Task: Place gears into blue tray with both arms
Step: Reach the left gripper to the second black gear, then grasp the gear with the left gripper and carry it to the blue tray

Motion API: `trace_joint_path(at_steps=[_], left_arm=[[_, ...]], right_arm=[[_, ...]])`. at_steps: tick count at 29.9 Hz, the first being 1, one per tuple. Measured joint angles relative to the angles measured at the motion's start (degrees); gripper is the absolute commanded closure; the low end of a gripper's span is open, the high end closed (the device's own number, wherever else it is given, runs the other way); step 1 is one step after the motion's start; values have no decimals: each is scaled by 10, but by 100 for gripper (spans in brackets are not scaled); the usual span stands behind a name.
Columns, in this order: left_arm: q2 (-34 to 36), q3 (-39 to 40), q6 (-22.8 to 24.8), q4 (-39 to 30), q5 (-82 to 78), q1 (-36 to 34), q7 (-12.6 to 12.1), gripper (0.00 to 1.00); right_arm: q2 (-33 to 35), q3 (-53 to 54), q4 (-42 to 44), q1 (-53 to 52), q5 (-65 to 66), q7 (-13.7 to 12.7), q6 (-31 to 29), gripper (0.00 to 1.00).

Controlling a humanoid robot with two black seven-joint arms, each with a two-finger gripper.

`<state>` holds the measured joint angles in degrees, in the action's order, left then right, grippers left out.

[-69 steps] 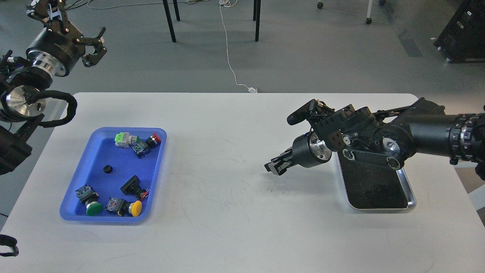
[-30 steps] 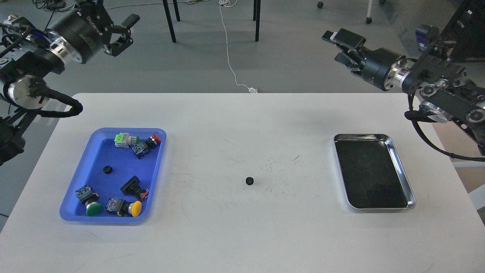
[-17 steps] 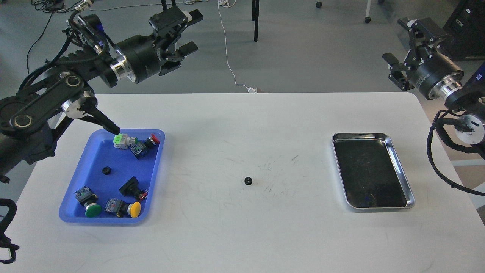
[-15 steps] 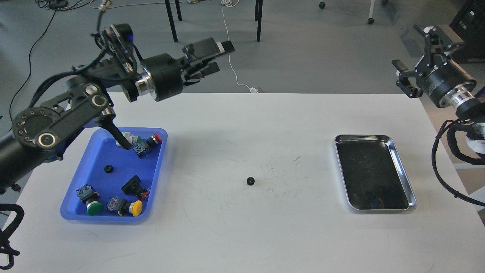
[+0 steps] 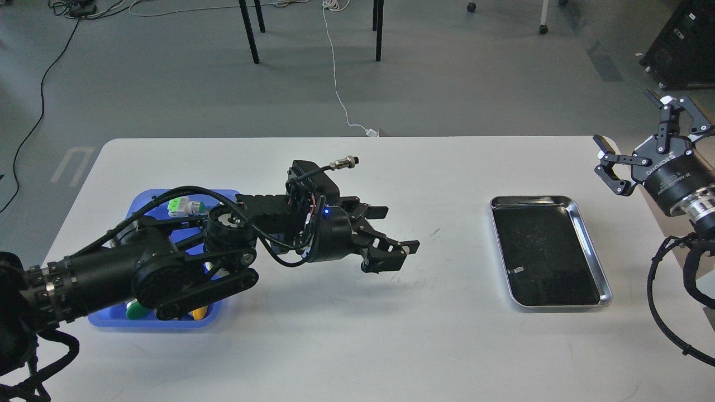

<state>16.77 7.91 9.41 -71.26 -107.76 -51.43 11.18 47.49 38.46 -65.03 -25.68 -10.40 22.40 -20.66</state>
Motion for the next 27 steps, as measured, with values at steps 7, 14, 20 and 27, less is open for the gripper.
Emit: trace_joint_path(at_steps=[7, 14, 20, 27], left_arm=[[-38, -27, -13, 62, -122, 41, 0, 26], [-40, -27, -14, 101, -139, 52, -1, 46], [-40, -27, -14, 117, -138, 54, 0, 65], [-37, -24, -15, 118, -135, 65, 0, 79]], right_arm=[[-5, 0, -7, 55, -39, 8, -20, 3], [-6, 8, -7, 61, -39, 15, -24, 3], [-6, 12, -18, 62, -39, 15, -22, 3], [-5, 14, -23, 62, -39, 15, -20, 3]])
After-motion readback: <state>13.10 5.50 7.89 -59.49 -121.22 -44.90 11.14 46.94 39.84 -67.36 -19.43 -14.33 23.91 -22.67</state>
